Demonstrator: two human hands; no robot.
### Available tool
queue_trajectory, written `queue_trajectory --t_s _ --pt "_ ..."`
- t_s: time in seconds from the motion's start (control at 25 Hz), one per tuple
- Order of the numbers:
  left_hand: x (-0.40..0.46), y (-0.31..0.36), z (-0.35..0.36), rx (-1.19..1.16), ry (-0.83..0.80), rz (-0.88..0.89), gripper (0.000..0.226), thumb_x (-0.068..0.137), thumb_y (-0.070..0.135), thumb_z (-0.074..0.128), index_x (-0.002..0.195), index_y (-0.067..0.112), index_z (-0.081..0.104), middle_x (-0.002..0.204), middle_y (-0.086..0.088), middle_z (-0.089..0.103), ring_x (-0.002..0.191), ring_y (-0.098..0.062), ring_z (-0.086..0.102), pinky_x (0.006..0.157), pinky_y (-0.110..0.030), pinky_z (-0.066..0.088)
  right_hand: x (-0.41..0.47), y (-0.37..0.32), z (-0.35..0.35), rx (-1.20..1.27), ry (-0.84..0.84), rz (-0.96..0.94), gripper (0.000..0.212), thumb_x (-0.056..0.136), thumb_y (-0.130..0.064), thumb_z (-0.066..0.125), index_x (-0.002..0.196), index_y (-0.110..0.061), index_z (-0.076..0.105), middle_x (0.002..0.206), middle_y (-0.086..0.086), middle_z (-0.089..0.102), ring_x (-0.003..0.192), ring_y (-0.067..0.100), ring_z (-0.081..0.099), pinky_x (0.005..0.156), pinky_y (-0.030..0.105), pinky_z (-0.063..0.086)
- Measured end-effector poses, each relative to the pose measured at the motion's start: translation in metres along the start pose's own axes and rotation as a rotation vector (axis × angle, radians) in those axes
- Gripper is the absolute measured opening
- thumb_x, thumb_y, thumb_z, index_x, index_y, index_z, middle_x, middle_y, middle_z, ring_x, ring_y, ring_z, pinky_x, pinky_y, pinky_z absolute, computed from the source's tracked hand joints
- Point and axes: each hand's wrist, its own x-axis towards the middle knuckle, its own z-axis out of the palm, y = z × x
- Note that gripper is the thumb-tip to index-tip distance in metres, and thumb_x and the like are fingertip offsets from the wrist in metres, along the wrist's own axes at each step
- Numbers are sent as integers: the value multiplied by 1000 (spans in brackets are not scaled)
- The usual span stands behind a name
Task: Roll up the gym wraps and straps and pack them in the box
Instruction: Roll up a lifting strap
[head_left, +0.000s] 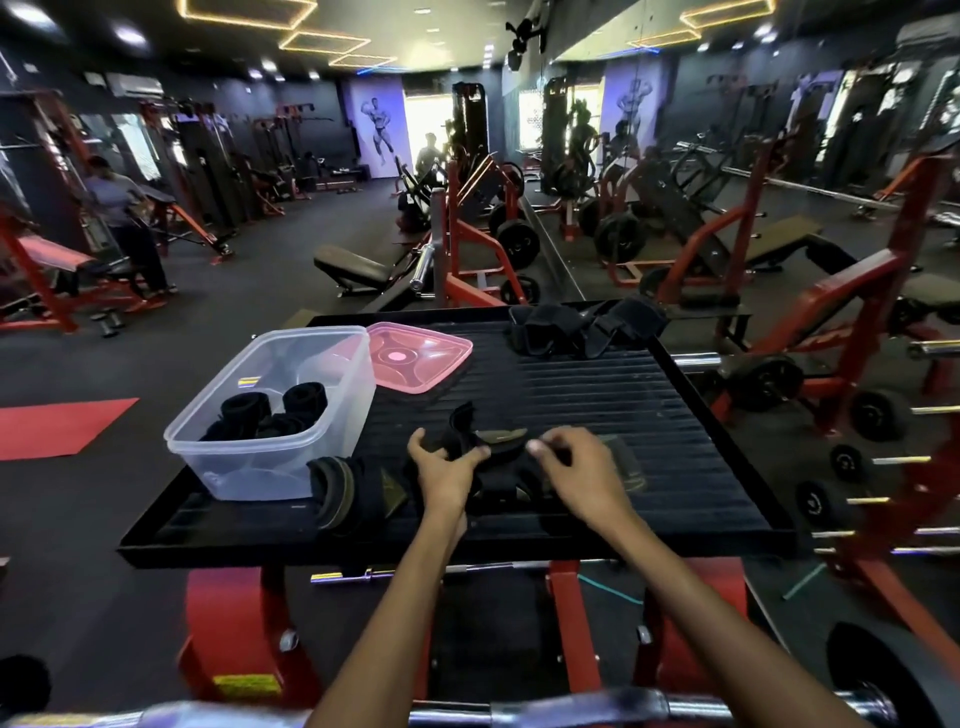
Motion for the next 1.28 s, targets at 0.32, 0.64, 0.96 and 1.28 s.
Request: queue_trajectory --t_s 0.32,0.64,0.96,1.28 --pt "2 4 0 -471 121 30 44 92 -6 38 126 21 29 91 -6 62 73 -19 62 79 -37 49 26 25 -22 -282 8 479 62 74 -43 75 118 -4 55 124 18 56 115 34 52 92 38 44" --pt "-16 17 -11 -630 22 118 32 94 41 46 84 16 63 76 -2 67 60 -14 62 64 -28 54 34 19 -32 493 163 547 22 93 -22 54 102 -4 64 106 14 66 96 31 61 79 37 49" --pt "-13 12 -5 167 -122 102 47 81 -2 66 125 2 51 88 -5 61 65 -6 59 58 -14 46 29 7 -29 387 168 380 12 91 -19 52 94 -14 63 99 8 66 92 25 60 73 30 42" --pt "-13 9 -17 513 -491 160 41 74 -25 41 74 9 64 107 2 57 82 -1 53 61 -1 42 28 -3 -24 326 32 203 13 91 -21 53 96 -17 65 99 3 68 95 23 61 82 36 46"
